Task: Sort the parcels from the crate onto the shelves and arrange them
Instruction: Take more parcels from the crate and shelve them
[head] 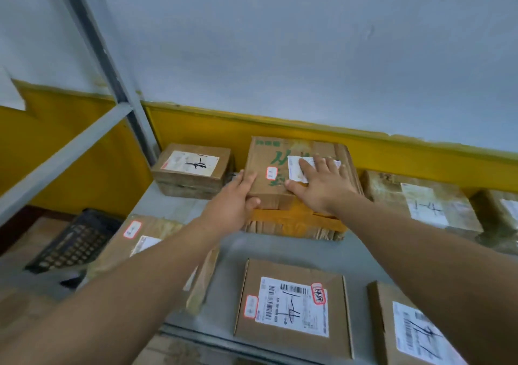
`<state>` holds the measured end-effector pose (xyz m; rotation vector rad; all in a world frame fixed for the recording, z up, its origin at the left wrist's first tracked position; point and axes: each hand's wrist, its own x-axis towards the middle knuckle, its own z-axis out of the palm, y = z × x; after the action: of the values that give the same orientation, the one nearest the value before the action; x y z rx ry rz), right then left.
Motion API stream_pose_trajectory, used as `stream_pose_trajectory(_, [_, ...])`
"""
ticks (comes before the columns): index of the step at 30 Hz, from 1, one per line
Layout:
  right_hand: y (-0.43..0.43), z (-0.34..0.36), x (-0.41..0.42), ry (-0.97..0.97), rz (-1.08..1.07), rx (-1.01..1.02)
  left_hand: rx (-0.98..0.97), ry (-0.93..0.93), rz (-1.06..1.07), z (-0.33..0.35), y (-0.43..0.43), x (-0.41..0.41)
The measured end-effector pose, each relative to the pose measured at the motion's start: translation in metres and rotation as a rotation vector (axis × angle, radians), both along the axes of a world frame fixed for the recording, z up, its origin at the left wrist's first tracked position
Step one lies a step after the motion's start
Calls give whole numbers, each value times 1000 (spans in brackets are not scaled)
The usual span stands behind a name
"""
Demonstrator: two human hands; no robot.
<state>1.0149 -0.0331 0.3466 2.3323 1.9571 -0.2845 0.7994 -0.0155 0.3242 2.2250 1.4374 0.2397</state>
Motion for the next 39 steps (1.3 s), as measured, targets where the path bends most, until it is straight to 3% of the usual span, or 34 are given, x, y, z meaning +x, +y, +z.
stream_pose_trajectory(6, [17,-8,-7,60,-7,7,21,262,-60,11,26,-4])
stream_pose_trajectory(14, [15,-2,-3,74,20,-4,-39,357,-13,26,20,-2])
stream_pose_trajectory(22, [-28,40,-16,38,17,70,26,302,-14,68,-43,-41])
stream_pose_trajectory(32, [-166,54,-143,88,5,100,99,324,-143,80,-180,-153])
stream_pose_trajectory(39, [-240,20,-249,124,184,-33,-2,403,-220,43,-254,-235])
